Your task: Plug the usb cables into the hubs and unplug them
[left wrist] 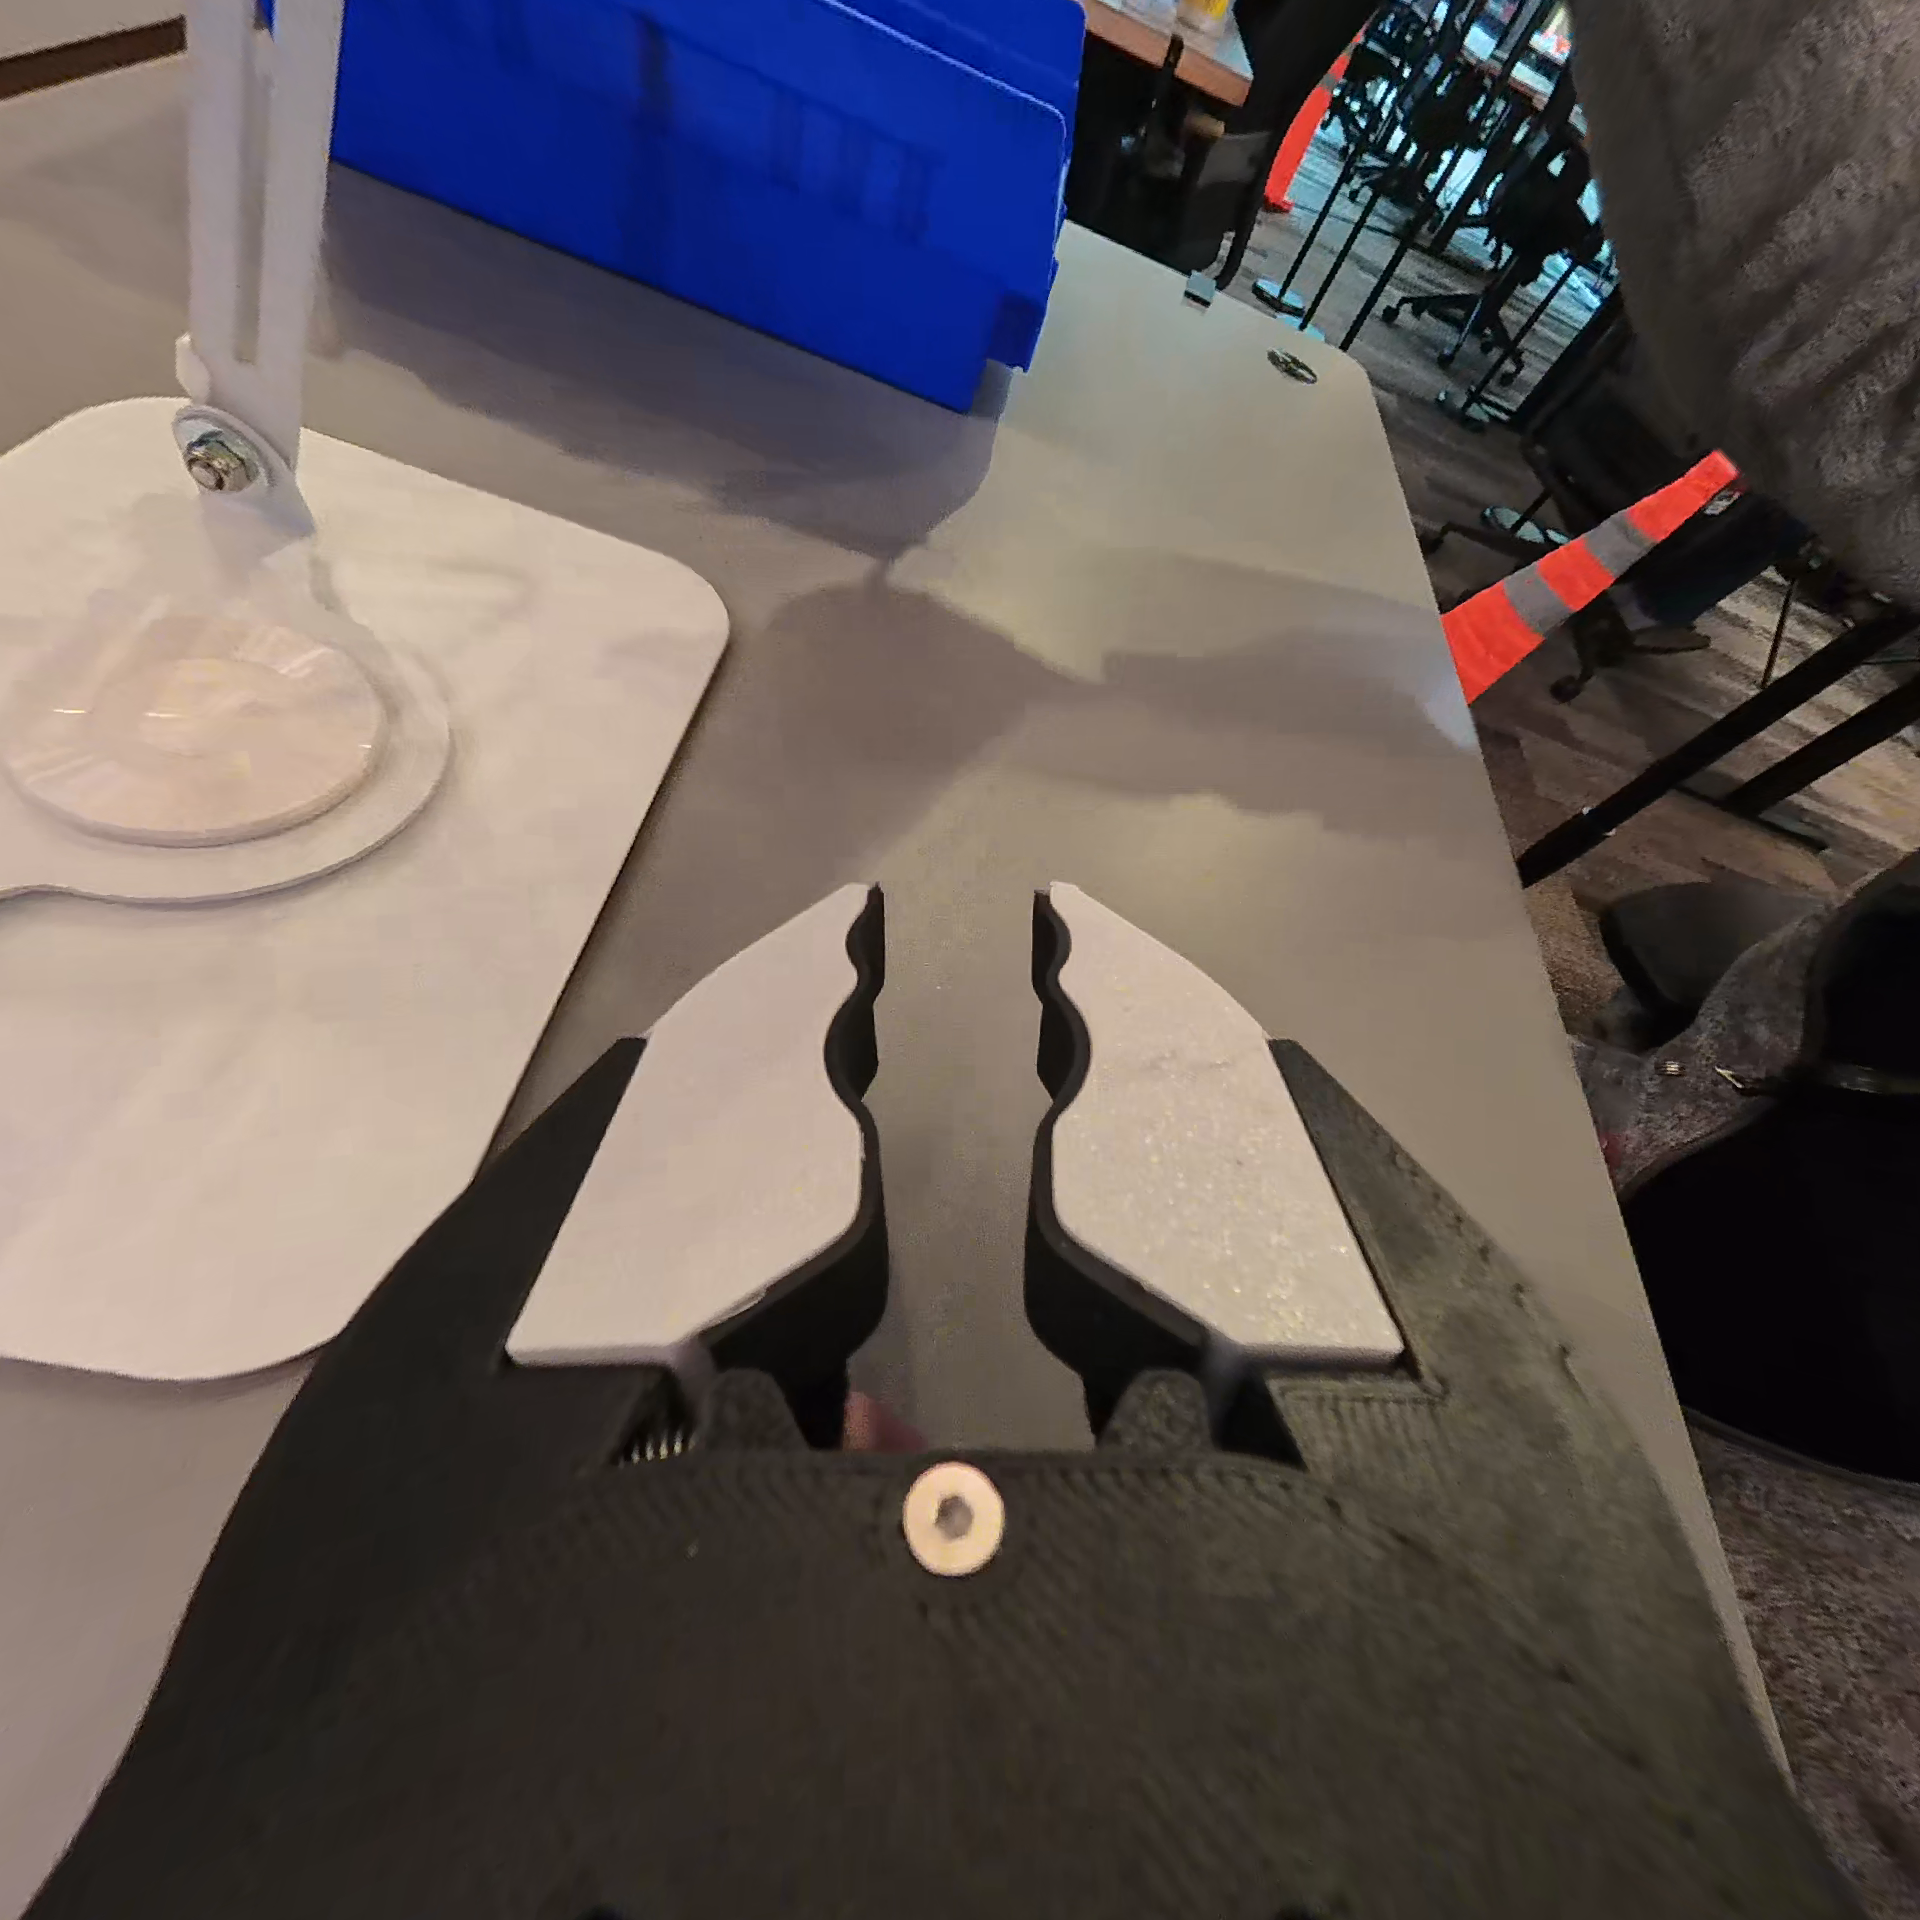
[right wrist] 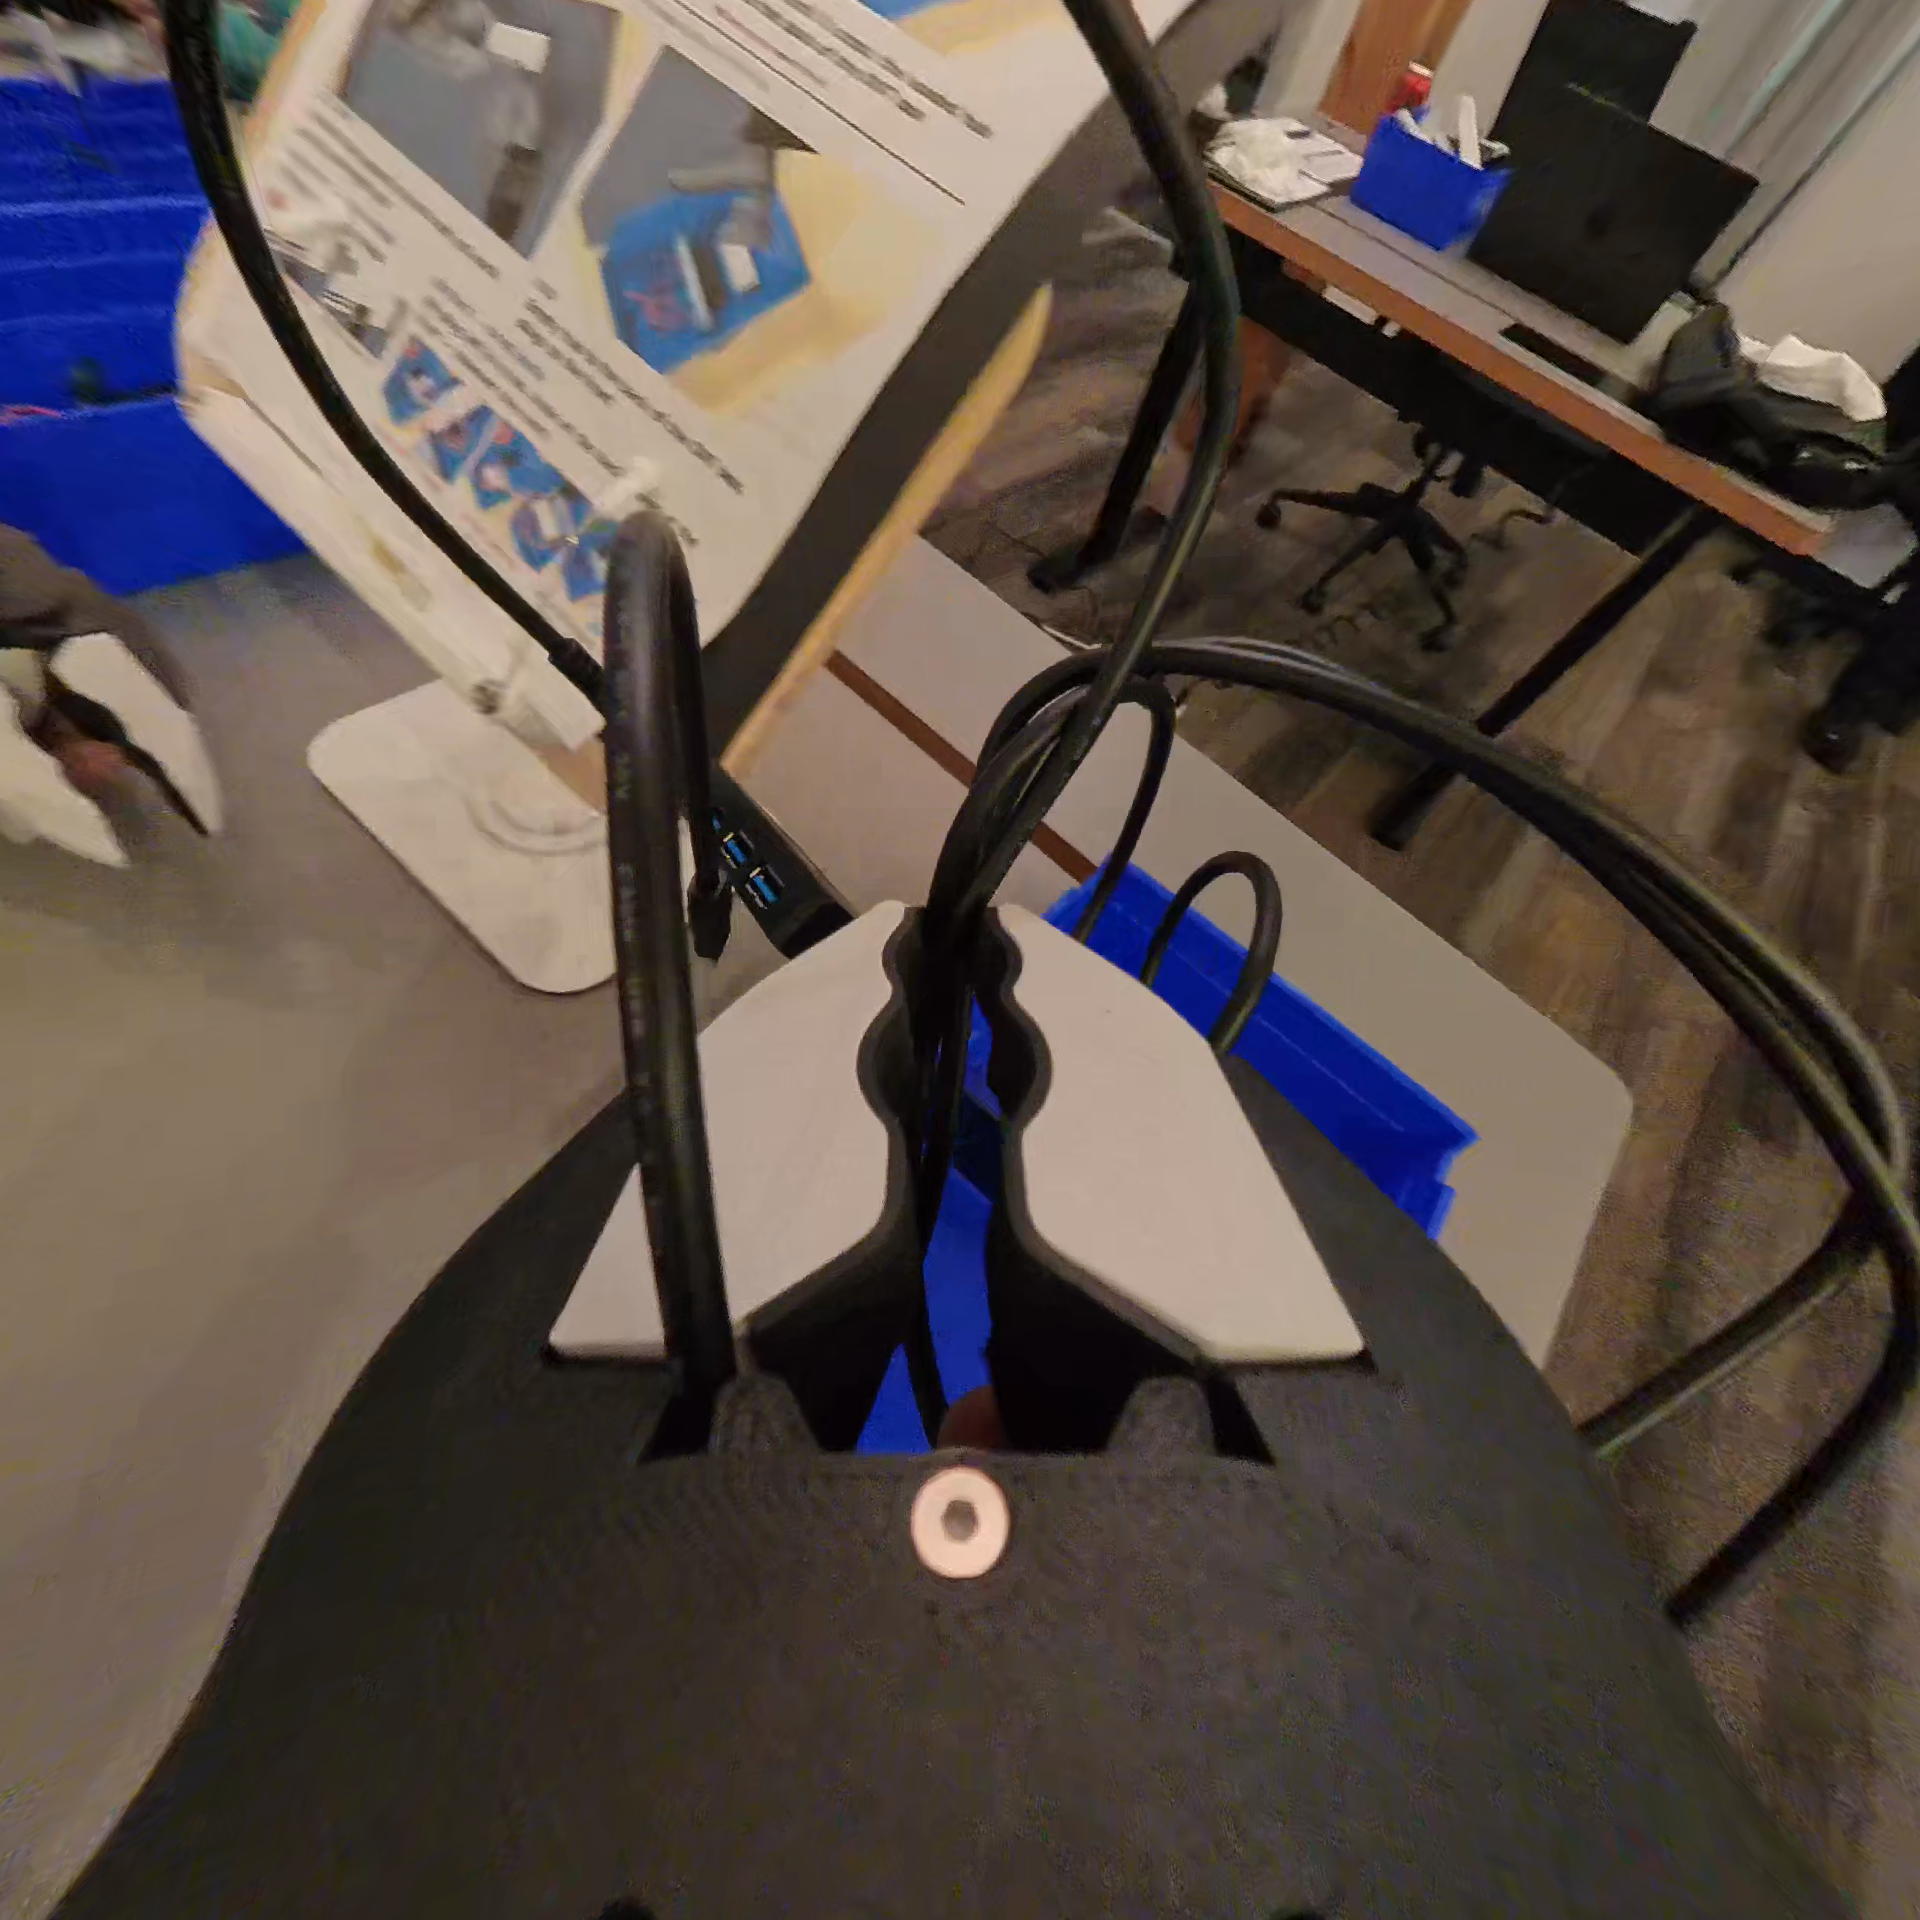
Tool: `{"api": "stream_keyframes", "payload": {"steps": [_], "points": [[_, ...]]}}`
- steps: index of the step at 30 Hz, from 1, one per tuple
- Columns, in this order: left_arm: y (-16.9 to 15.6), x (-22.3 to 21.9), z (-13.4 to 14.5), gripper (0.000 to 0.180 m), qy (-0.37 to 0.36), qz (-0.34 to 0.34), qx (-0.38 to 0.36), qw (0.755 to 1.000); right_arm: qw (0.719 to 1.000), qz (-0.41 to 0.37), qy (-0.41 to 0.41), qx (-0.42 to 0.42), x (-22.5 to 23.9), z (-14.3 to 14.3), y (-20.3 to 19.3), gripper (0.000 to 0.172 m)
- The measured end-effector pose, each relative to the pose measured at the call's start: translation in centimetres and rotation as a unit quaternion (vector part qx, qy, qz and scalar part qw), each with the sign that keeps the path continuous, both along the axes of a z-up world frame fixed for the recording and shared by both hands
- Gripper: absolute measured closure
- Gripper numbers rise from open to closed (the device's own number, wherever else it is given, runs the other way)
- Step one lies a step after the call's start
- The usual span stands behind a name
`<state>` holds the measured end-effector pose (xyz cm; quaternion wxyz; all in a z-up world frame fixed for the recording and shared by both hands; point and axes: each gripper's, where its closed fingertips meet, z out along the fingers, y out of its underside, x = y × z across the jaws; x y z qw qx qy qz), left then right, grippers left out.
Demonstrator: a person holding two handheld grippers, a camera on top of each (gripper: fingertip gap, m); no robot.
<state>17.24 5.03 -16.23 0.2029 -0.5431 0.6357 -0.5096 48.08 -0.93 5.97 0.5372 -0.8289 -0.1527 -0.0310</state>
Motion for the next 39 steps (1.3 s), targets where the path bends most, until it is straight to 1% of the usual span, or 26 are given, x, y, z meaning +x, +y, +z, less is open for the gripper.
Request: {"api": "stream_keyframes", "payload": {"steps": [2,4,5,6,9,14,18,21,24,26,28,30,33,35,36,38,39], "points": [[0.0,0.1,-0.2,0.154,0.003,0.0,0.001,1.0,0.999,-0.029,-0.025,-0.023,2.7,-0.7,1.2,0.161],[0.0,0.1,-0.4,0.154,0.008,-0.002,0.0,1.0,0.997,-0.047,-0.034,-0.047,5.0,-1.6,2.3,0.161],[0.0,0.2,-0.4,0.154,0.008,-0.002,0.0,1.0,0.995,-0.058,-0.043,-0.061,6.2,-2.2,2.8,0.158],[0.0,0.2,-0.4,0.154,0.007,-0.002,0.0,1.0,0.994,-0.067,-0.05,-0.076,7.2,-2.9,3.3,0.161],[0.0,0.2,-0.4,0.154,0.009,-0.006,0.001,1.0,0.985,-0.081,-0.081,-0.132,9.6,-5.5,4.6,0.16],[0.0,0.3,-0.5,0.154,0.012,-0.006,0.002,1.0,0.962,-0.062,-0.128,-0.235,11.5,-10.7,7.5,0.161],[-0.1,0.3,-0.5,0.154,0.013,-0.01,0.001,1.0,0.952,-0.024,-0.126,-0.279,12.2,-13.9,9.4,0.16],[-0.2,0.4,-0.5,0.154,0.012,-0.012,-0.002,1.0,0.945,-0.006,-0.136,-0.296,12.7,-15.6,10.8,0.16],[-0.3,0.5,-0.5,0.154,0.014,-0.016,-0.006,1.0,0.933,0.012,-0.144,-0.329,12.8,-17.7,11.6,0.16],[-0.4,0.6,-0.6,0.154,0.015,-0.02,-0.006,1.0,0.93,0.016,-0.139,-0.339,12.8,-19.0,12.1,0.16],[-0.5,0.6,-0.6,0.154,0.016,-0.02,-0.006,1.0,0.924,0.02,-0.13,-0.359,12.9,-20.8,12.0,0.16],[-0.5,0.6,-0.6,0.155,0.016,-0.021,-0.007,1.0,0.911,0.022,-0.134,-0.389,13.1,-22.8,11.5,0.16],[-0.6,0.7,-0.6,0.155,0.015,-0.024,-0.011,1.0,0.894,0.015,-0.161,-0.417,13.2,-23.6,11.4,0.16],[-0.8,0.7,-0.6,0.155,0.016,-0.027,-0.011,0.999,0.873,0.013,-0.17,-0.456,13.4,-24.0,10.6,0.157],[-0.8,0.7,-0.6,0.155,0.017,-0.028,-0.009,0.999,0.868,0.013,-0.191,-0.458,13.5,-23.5,10.7,0.151],[-0.8,0.7,-0.5,0.155,0.014,-0.027,-0.01,0.999,0.874,0.01,-0.2,-0.443,13.3,-22.1,11.2,0.126],[-0.8,0.7,-0.5,0.155,0.013,-0.028,-0.013,0.999,0.872,0.008,-0.207,-0.443,13.3,-21.4,11.1,0.117]]}}
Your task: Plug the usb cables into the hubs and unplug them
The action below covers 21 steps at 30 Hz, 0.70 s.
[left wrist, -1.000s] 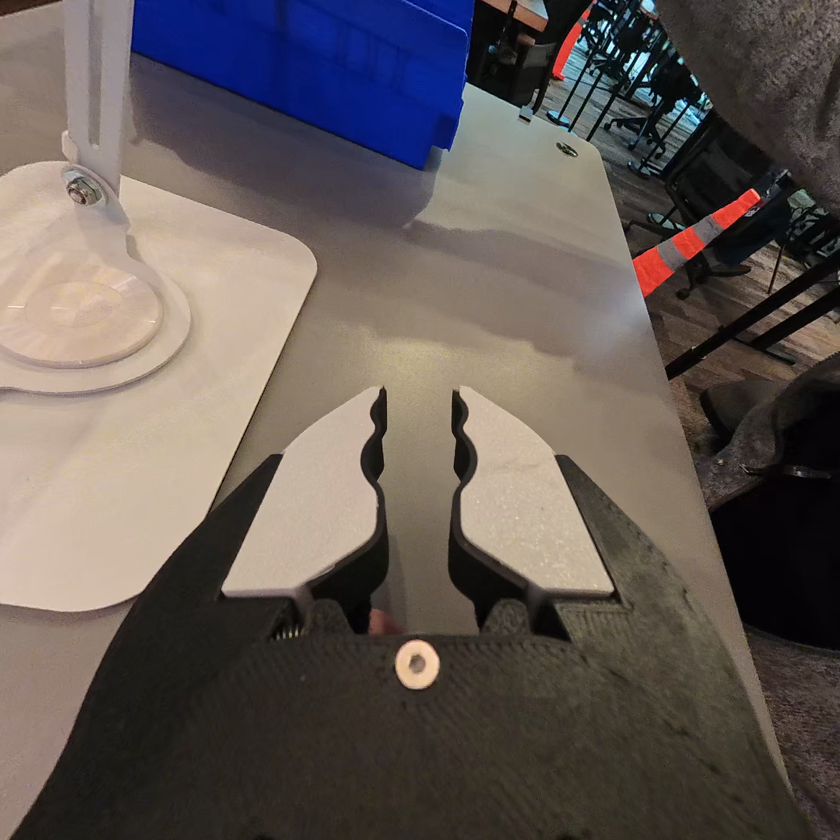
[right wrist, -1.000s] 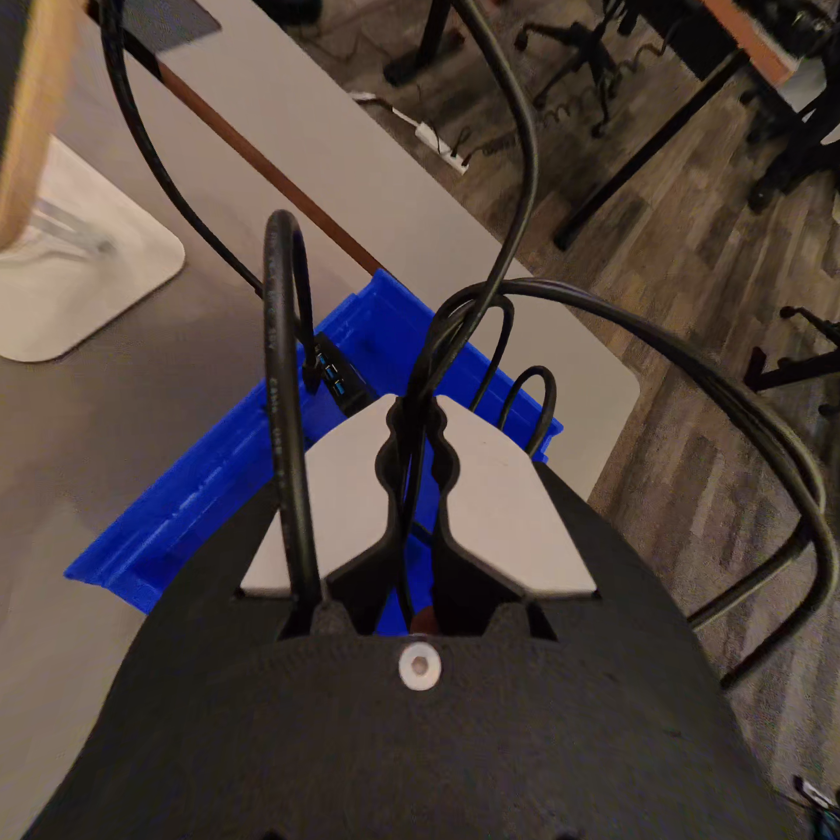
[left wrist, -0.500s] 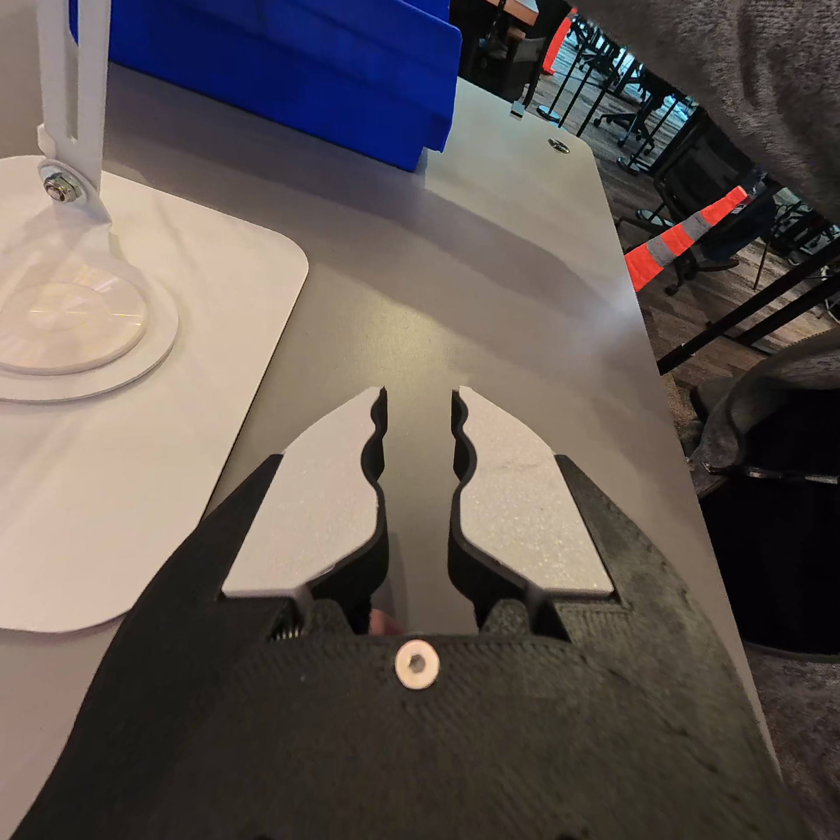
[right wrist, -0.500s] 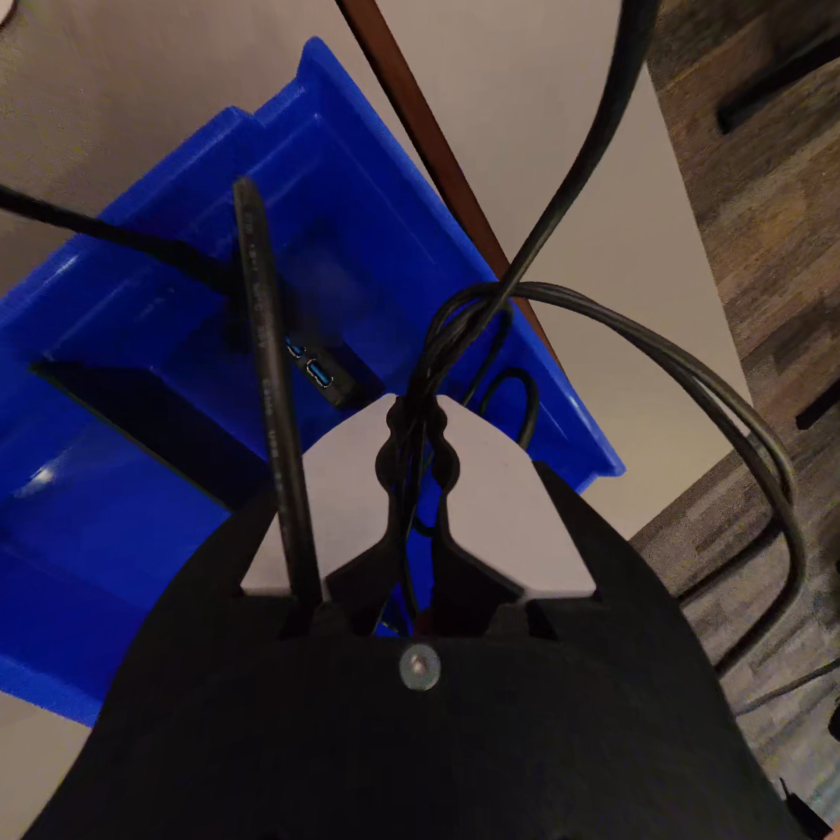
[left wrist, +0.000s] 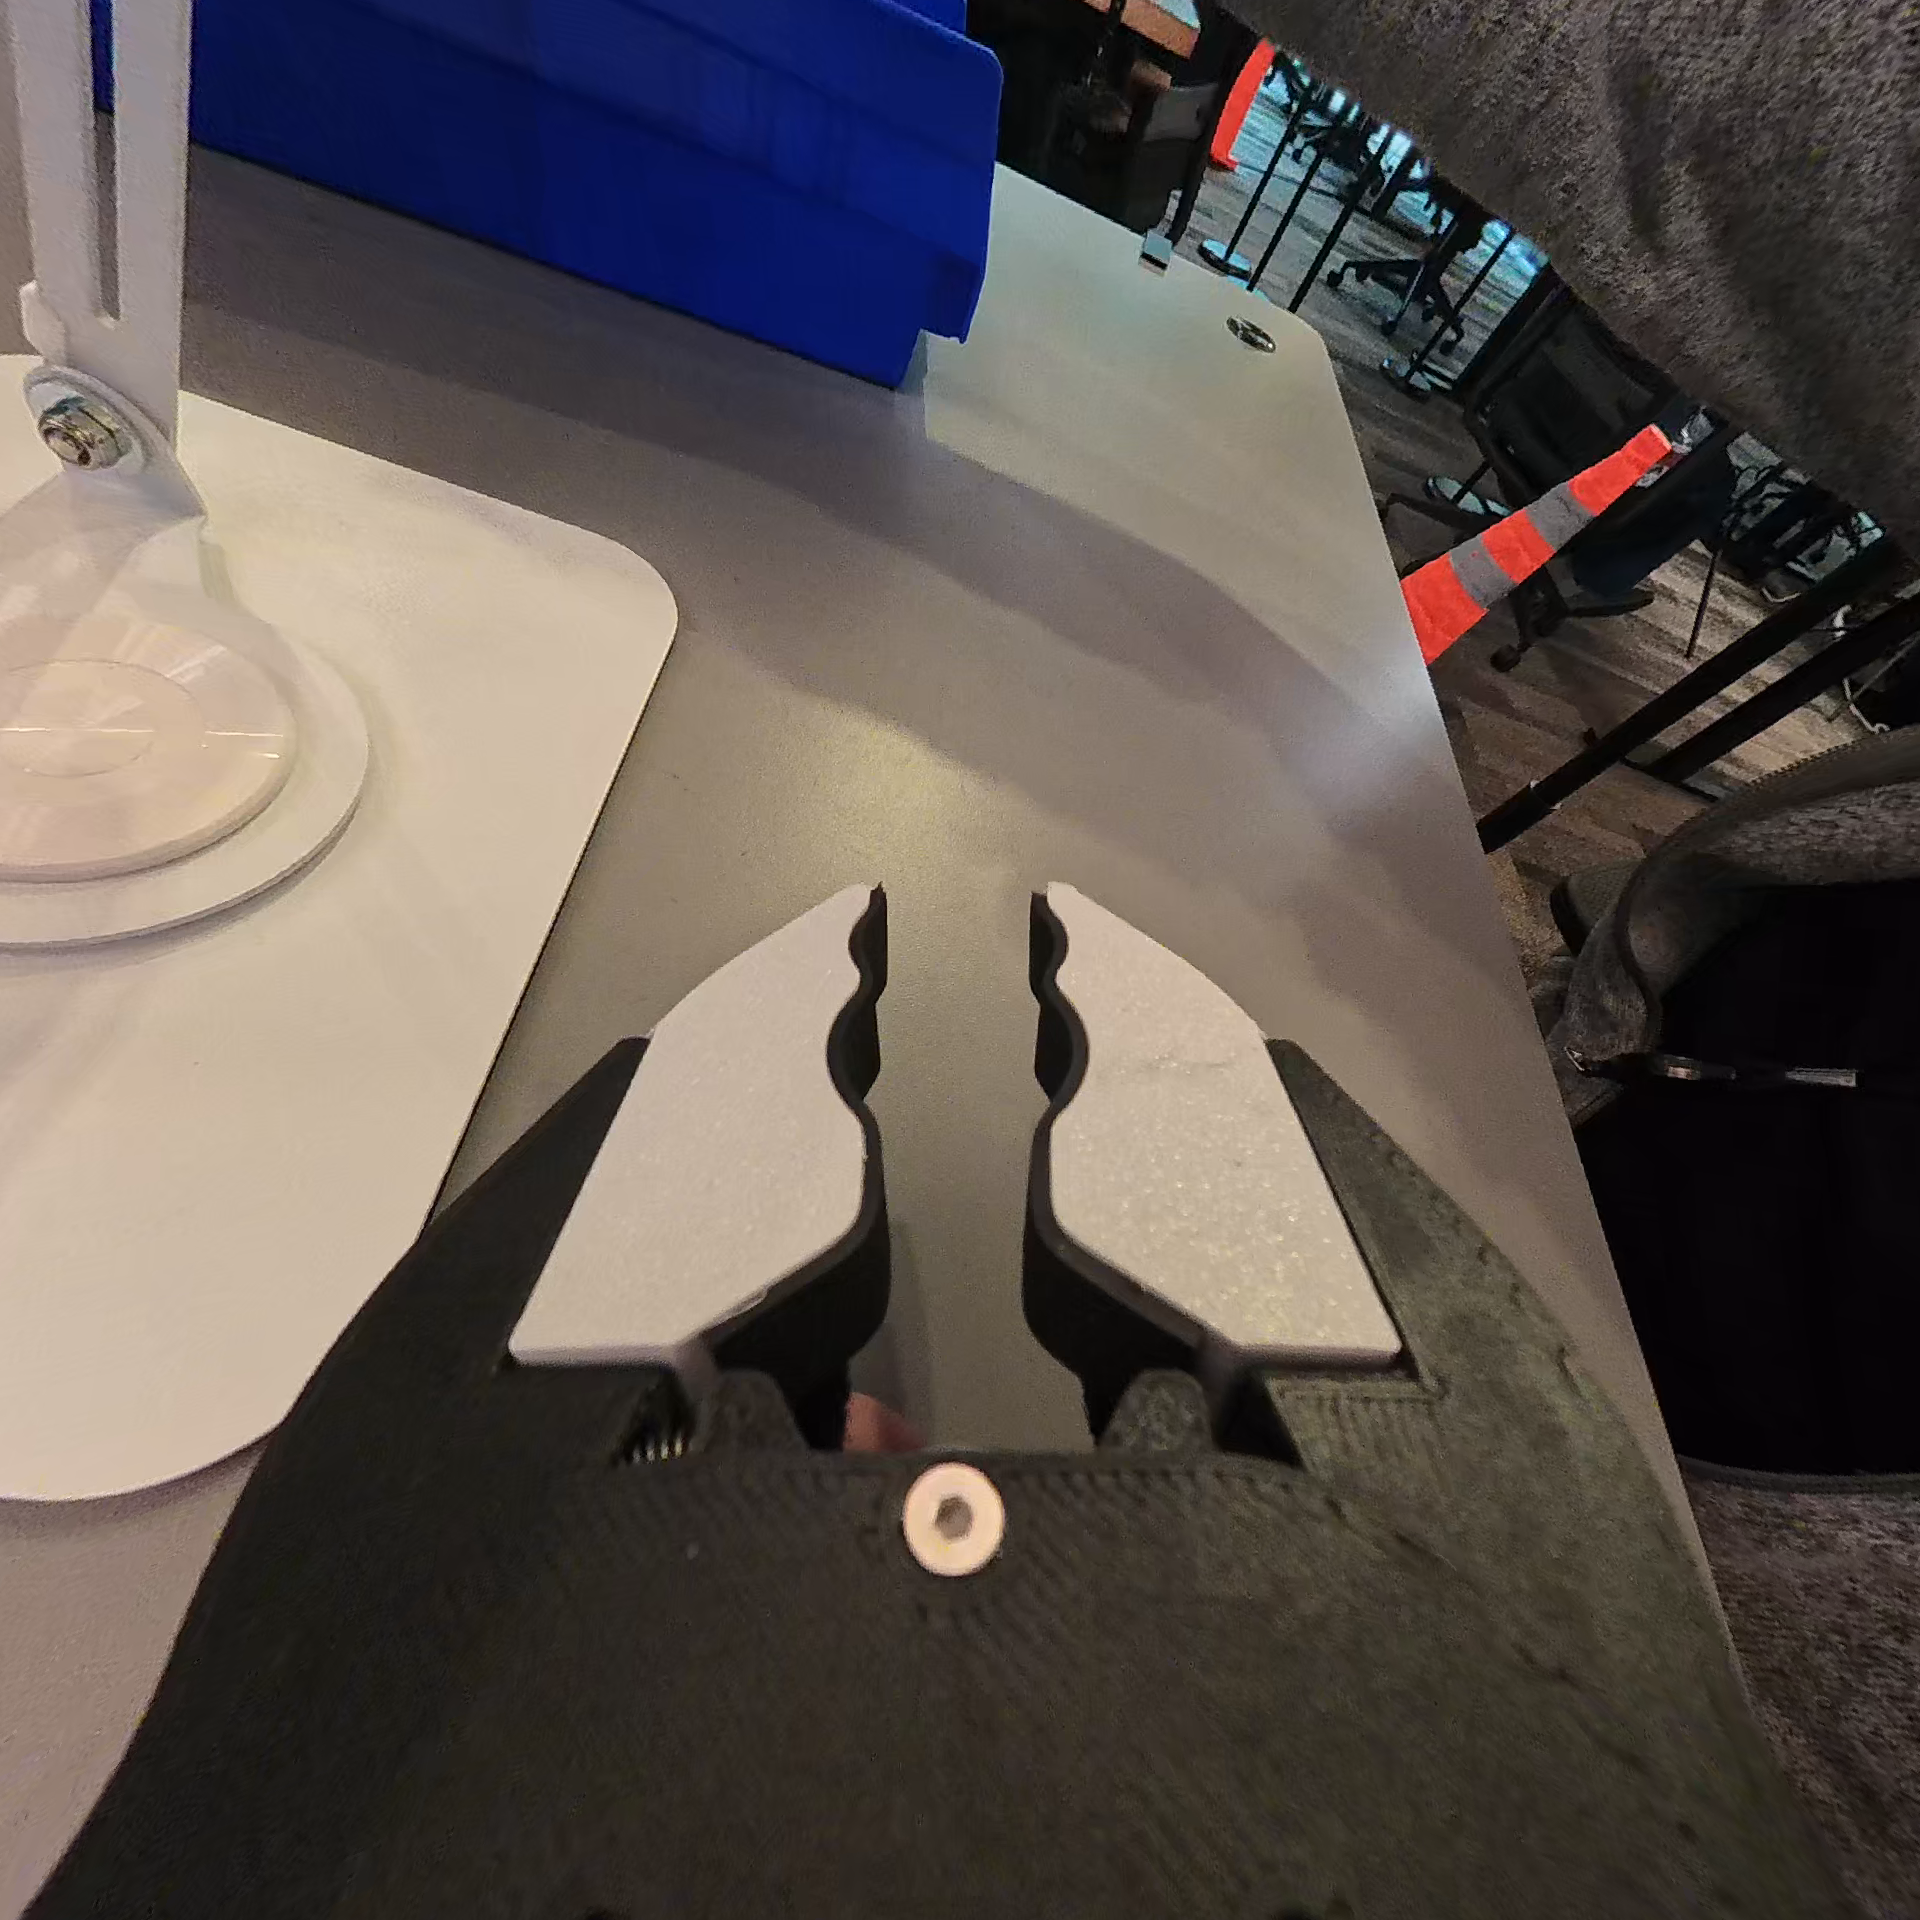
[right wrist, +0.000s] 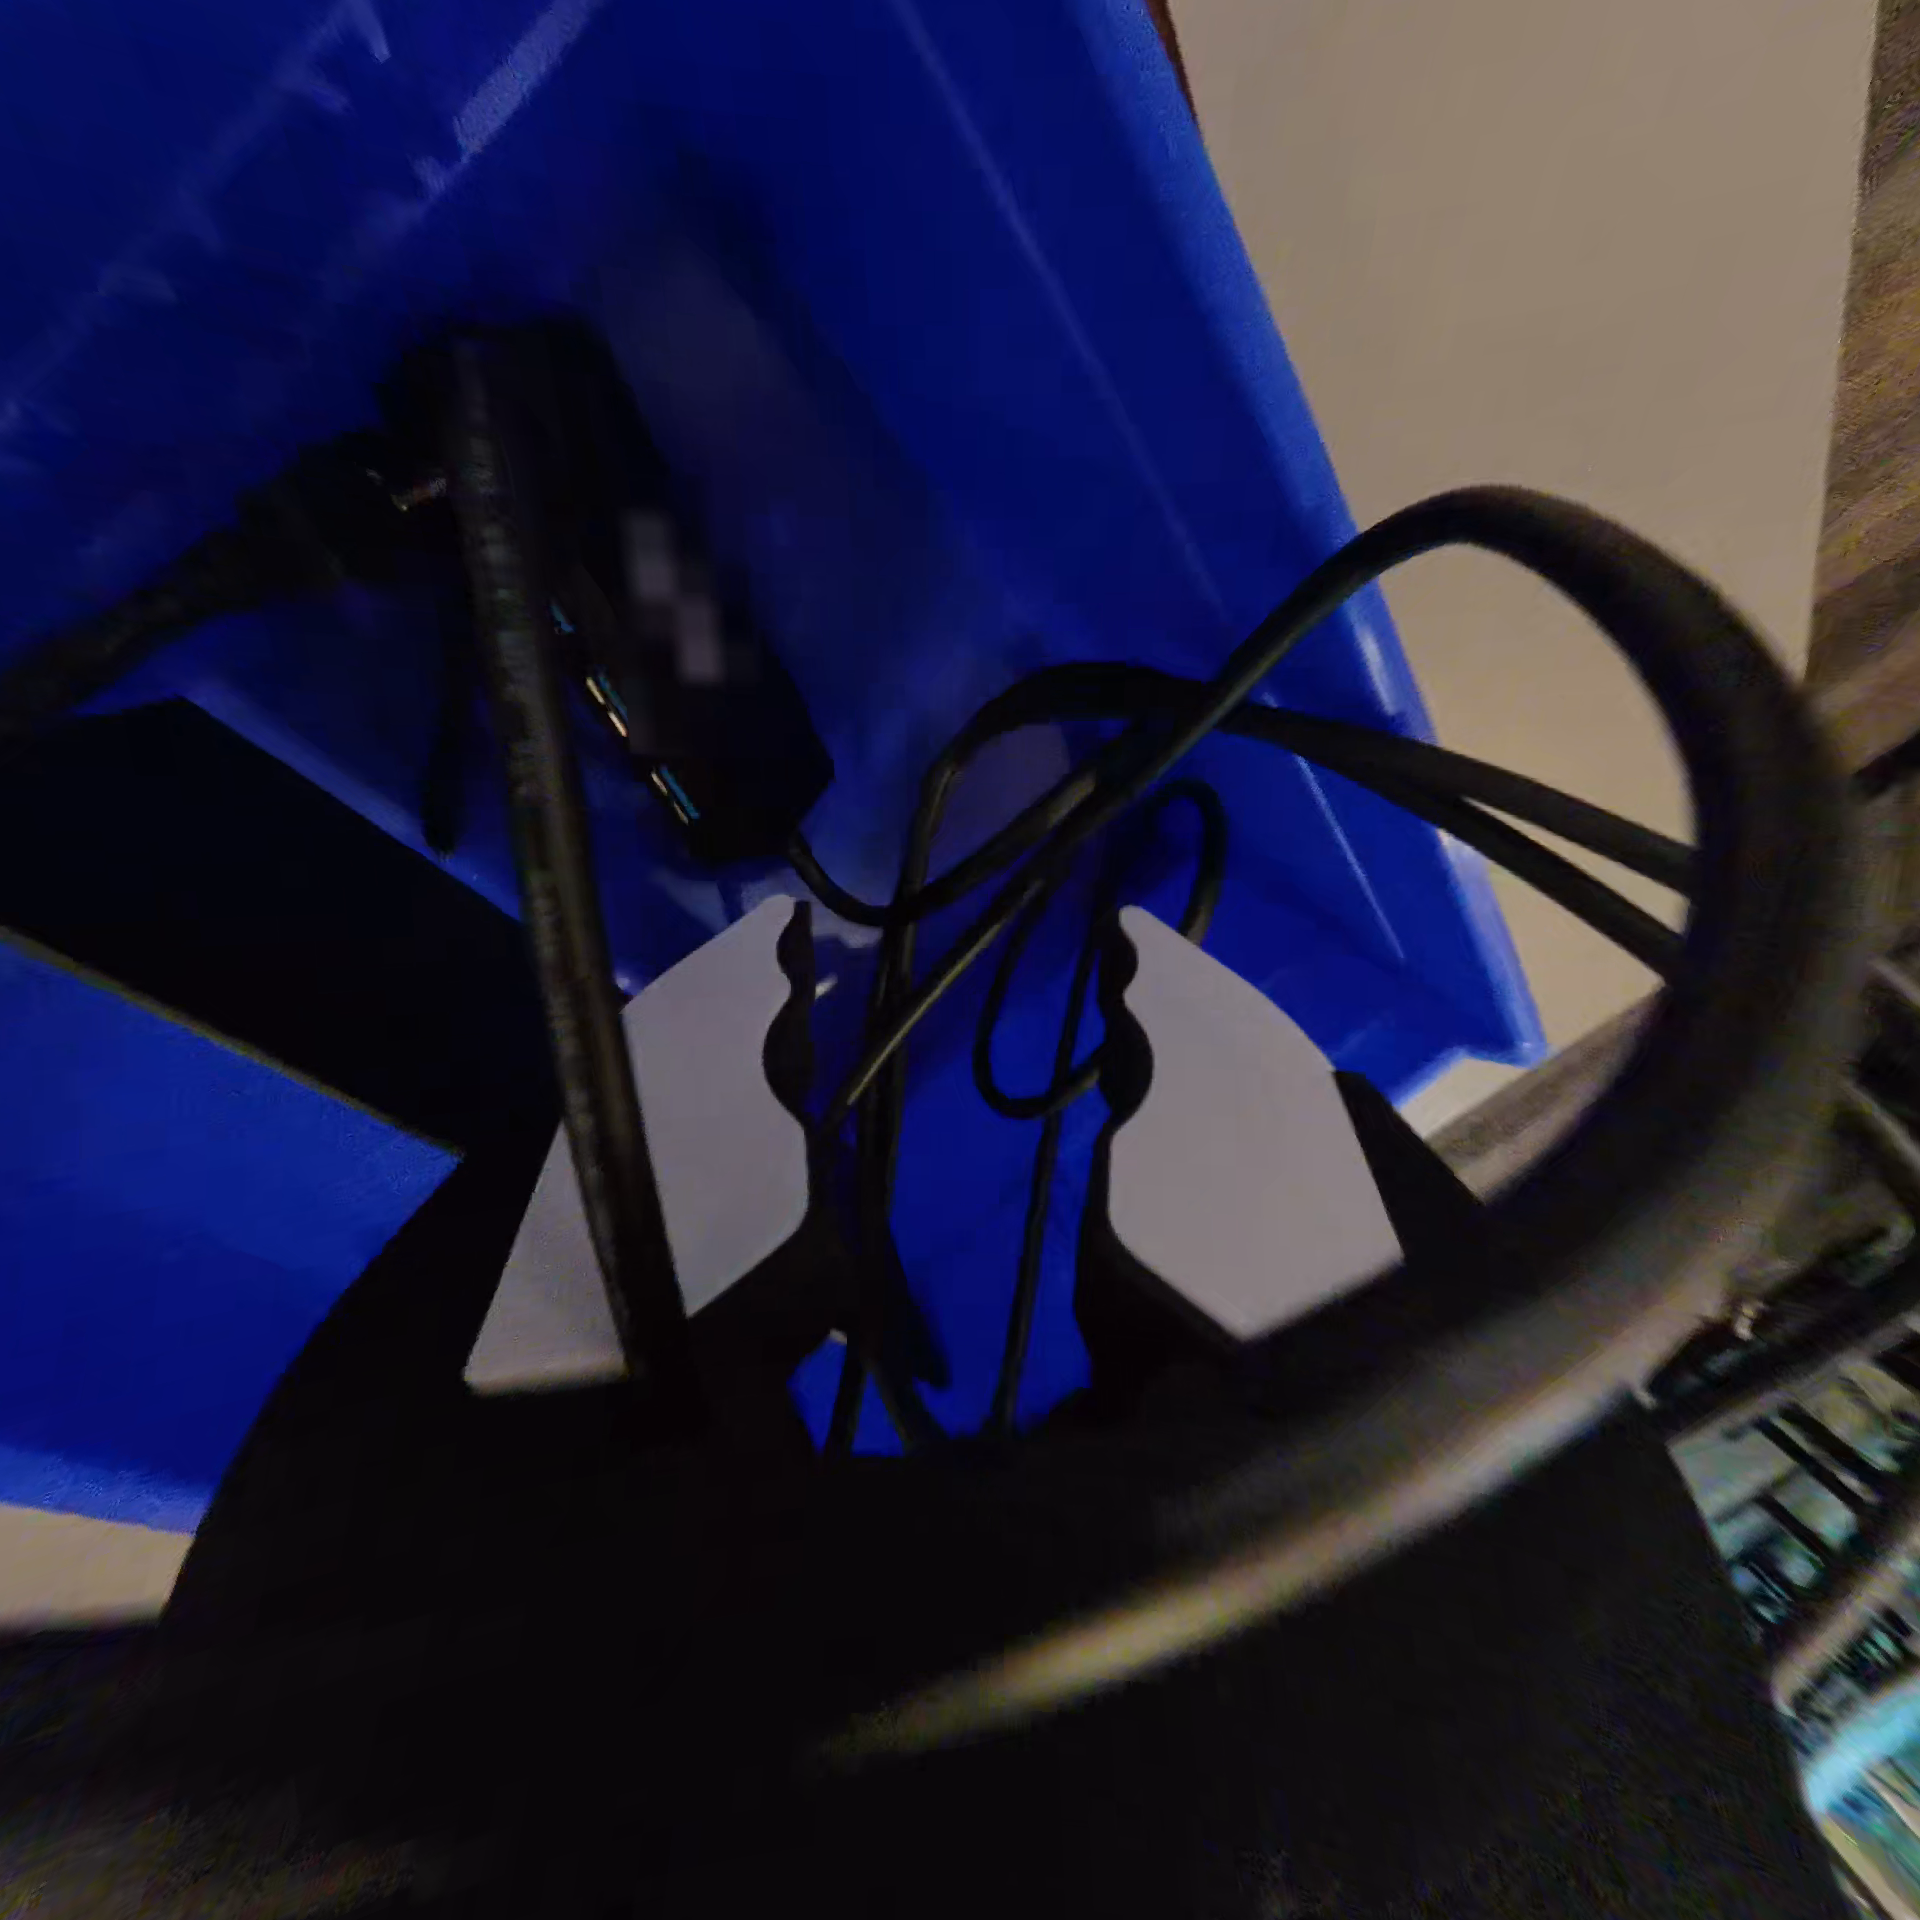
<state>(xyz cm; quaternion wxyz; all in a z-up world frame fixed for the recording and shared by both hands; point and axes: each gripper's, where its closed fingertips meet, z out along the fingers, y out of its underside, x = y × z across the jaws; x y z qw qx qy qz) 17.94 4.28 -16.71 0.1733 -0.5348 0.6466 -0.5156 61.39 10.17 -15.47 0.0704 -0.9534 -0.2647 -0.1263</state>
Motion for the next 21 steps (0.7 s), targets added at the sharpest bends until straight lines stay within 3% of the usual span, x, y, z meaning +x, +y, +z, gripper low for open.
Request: {"api": "stream_keyframes", "payload": {"steps": [6,10,13,17,21], "points": [[-0.2,-0.1,-0.1,0.155,0.003,-0.006,0.0,1.0,0.999,0.019,-0.026,0.01,-1.3,4.7,-1.7,0.106],[-0.3,-0.2,-0.1,0.155,0.004,-0.009,0.001,1.0,0.995,0.004,-0.029,0.09,-2.2,9.2,-2.6,0.104],[-0.4,-0.2,-0.1,0.155,0.006,-0.01,0.001,1.0,0.987,-0.02,0.035,0.157,-3.4,11.9,-3.1,0.104],[-0.4,-0.2,-0.1,0.155,0.006,-0.011,0.001,1.0,0.958,-0.071,0.053,0.272,-1.9,16.1,-4.5,0.1],[-0.4,-0.1,-0.2,0.155,0.009,-0.011,0.002,1.0,0.936,-0.146,0.013,0.321,2.6,16.5,-5.6,0.089]]}}
